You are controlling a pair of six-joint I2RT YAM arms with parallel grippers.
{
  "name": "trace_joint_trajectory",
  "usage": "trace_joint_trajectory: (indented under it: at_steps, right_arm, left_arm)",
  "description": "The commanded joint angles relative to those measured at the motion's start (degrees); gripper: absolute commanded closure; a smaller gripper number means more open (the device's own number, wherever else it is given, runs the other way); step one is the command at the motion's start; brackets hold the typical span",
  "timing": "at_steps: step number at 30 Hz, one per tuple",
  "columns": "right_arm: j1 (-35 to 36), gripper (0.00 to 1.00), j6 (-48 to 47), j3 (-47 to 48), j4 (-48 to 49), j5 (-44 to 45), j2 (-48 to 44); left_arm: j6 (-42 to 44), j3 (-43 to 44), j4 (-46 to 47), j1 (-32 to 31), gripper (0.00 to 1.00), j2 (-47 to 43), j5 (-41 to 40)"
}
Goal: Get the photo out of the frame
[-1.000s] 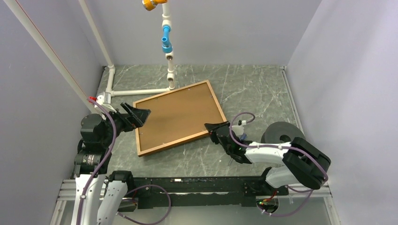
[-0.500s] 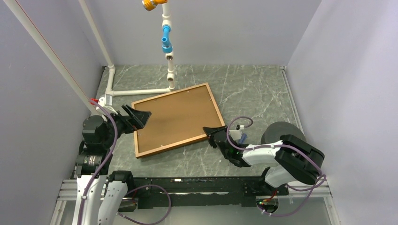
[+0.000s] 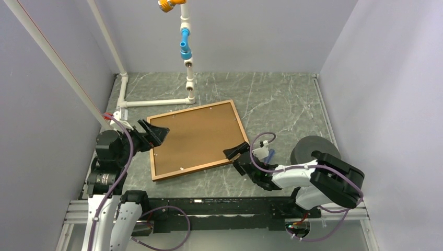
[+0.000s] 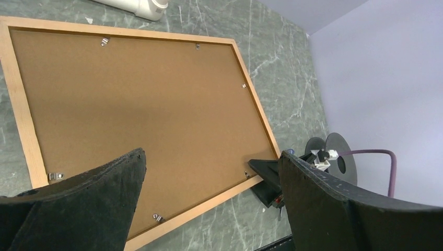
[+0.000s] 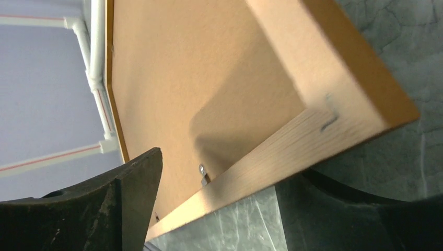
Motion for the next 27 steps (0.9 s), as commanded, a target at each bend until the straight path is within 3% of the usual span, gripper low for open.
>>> trace_joint_trajectory:
  at_steps: [1,8,15,17,23,27]
  right_arm:
    - [1.3,0.20,-9.3,-1.5,-23.3,-4.9,-1.5]
    - [1.8,0.17,-21.6,5.8,-40.3,-4.3,-12.3]
    - [-0.1,0.17,-22.9,12.2,-60.3,1.5,-22.2]
    - [-3.6,0.17,-27.2,13.0,-60.7,0.7,-25.3]
    - [-24.8,0.20,-41.1,15.0,-59.7,-12.4,-26.6]
    - [-29.0,0.23,-44.3,16.1,-58.5,-11.3,-22.6]
  left_arm:
    - [0.9,-0.6,0.3,0.0,0.01,-1.2,-0.5]
    - [1.0,-2.9,0.3,0.0,0.01,-1.4,1.7]
    - [-0.5,-7.0,0.8,-1.1,0.01,-0.9,8.0]
    - [-1.4,-8.3,1.1,-2.6,0.01,-1.6,7.7]
    - [-4.9,-12.1,4.8,-11.2,0.00,-0.3,4.8]
    - [-6.9,-15.0,9.9,-17.2,0.01,2.5,2.3]
